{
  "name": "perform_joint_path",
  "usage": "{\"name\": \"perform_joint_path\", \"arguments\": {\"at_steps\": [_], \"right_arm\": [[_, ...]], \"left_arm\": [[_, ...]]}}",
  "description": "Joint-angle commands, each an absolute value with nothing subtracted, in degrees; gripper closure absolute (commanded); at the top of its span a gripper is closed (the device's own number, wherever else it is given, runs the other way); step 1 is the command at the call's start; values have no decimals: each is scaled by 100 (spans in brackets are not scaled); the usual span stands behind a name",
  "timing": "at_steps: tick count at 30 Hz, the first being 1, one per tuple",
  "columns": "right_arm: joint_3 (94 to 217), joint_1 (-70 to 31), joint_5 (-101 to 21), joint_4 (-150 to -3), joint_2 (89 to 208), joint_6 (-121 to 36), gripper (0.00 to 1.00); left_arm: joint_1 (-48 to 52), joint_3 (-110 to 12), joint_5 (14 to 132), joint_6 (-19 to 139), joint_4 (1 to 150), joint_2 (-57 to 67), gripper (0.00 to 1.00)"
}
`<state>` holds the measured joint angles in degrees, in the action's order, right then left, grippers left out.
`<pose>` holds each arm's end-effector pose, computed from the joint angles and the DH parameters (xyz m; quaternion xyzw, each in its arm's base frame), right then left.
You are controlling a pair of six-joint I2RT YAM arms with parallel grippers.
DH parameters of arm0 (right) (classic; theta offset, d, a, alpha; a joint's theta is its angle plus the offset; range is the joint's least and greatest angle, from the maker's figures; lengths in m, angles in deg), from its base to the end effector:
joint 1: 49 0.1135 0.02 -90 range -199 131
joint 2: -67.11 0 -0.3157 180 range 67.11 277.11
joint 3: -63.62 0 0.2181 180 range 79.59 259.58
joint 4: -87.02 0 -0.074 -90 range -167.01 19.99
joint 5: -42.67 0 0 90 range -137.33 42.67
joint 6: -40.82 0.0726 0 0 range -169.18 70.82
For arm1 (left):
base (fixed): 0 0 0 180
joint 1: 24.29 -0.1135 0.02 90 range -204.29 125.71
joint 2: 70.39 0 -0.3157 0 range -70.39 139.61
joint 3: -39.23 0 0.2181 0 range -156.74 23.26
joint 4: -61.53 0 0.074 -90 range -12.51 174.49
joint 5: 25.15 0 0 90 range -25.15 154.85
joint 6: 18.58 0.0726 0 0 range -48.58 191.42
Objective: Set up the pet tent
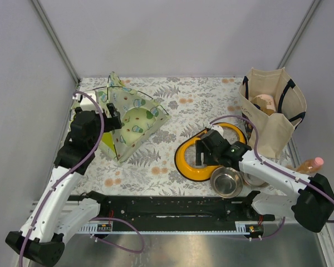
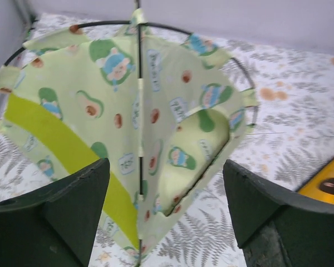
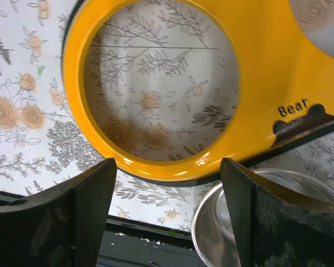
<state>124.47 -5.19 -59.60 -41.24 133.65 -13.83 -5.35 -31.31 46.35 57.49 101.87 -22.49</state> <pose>0.1473 0.1200 0.2593 -0.0405 0.9540 0.0986 0.2803 0.1453 -0.0255 0.3883 -0.0599 0.8004 -0.0402 0.5952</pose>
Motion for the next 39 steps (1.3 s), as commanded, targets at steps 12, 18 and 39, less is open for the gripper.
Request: {"name": "perform_joint_path", "arguments": {"at_steps": [12,18,39], "right_arm": [[14216,-576,-4355,-5284,16079,-1939,29],[14313,-558,-4127,-5486,16466,-1816,48],[16062,-1015,-4116,-4864,17707,-3047,71]], "left_arm": [[-566,-3211,6362,5244,10623,-3084,14],[-575,-3237,6266,5463,10843,-3111,14],[-566,-3448,6450,5543,11124,-3005,14]]}}
